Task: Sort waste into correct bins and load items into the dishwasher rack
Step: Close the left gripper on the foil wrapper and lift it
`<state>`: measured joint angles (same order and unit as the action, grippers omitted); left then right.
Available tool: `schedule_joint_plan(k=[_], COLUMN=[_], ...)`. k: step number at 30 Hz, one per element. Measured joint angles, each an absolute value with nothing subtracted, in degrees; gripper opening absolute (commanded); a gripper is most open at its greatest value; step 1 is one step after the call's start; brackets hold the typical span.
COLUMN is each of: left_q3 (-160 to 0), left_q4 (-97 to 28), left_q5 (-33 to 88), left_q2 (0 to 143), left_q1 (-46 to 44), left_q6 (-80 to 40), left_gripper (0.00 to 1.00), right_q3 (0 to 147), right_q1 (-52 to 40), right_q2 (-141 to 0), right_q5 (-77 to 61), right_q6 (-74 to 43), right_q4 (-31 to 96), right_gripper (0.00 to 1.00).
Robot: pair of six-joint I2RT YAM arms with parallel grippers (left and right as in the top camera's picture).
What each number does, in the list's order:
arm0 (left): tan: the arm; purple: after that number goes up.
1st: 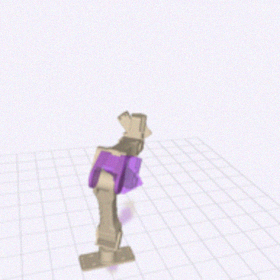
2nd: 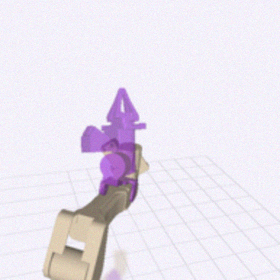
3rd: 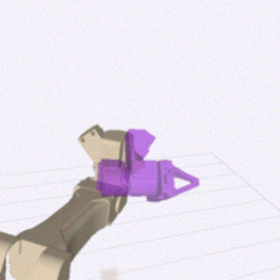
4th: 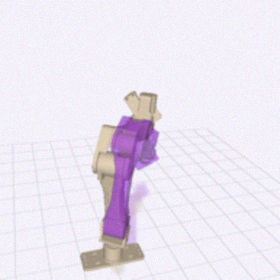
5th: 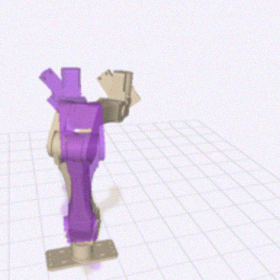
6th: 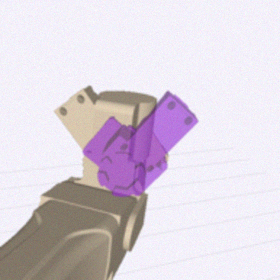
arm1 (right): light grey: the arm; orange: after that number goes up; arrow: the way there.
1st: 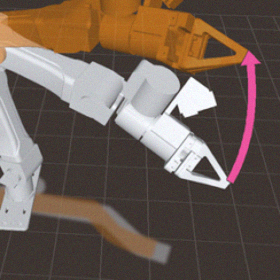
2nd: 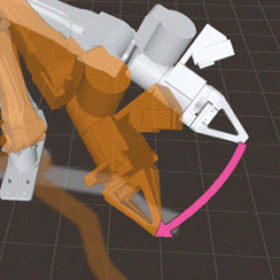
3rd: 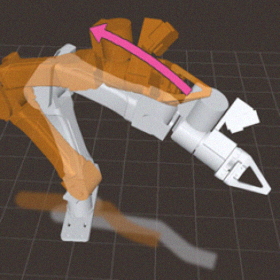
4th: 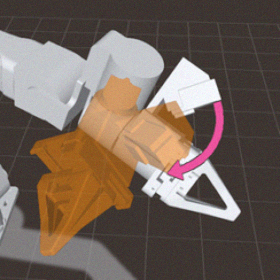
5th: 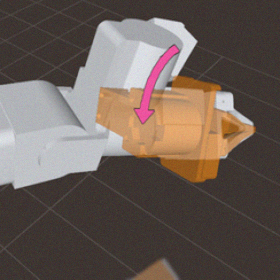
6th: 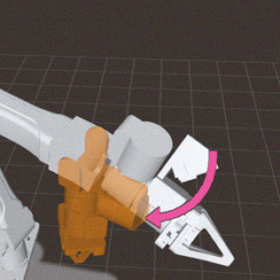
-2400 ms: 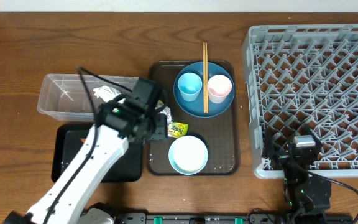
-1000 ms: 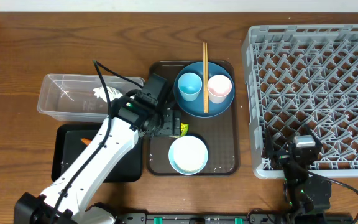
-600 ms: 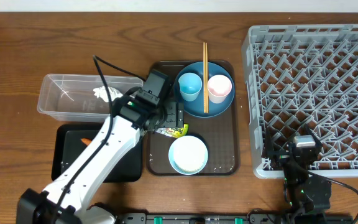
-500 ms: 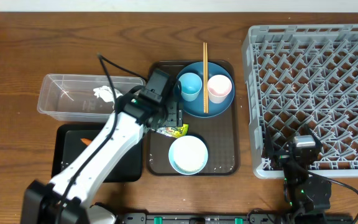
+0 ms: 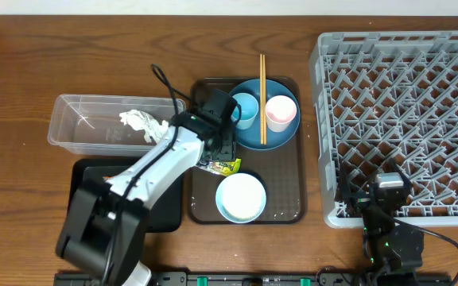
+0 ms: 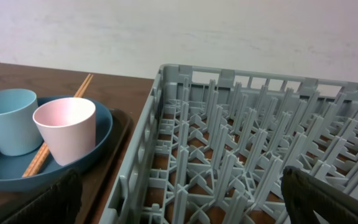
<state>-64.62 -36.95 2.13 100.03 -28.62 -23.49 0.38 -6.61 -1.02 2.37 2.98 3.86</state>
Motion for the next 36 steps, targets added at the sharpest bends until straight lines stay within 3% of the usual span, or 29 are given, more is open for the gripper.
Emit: schedule_joint_plan(k=[6, 17, 26, 30, 36], left_q3=[-64.6, -64.5, -64.4, -64.4, -64.4], left_q4=[-36.7, -35.7, -35.5, -35.9, -38.1], left_q5=[1.3, 1.1, 1.1, 1.1, 1.1], left_q2=[103.8, 106.5, 107.2, 107.2, 106.9], left_q1=[-28.6, -28.6, -28.6, -28.6, -28.6], left_q6=[-23.4, -23.3, -23.2, -23.1, -22.6], left_gripper=[0.64, 0.62, 0.36, 0.08, 0.06], right_q3=[0.4, 0.4, 0.4, 0.4, 0.4], right_q1=[-6.6, -6.6, -6.6, -6.6, -6.6], right_q2=[-1.0, -1.0, -1.0, -1.0, -1.0], right_q5=[2.4, 2.4, 2.4, 2.4, 2.4], right_q6=[3.0, 3.0, 3.0, 3.0, 3.0], right_q4=[3.9, 3.9, 3.9, 3.9, 3.9], right_gripper=[0.99, 0.99, 0.99, 0.99, 0.99])
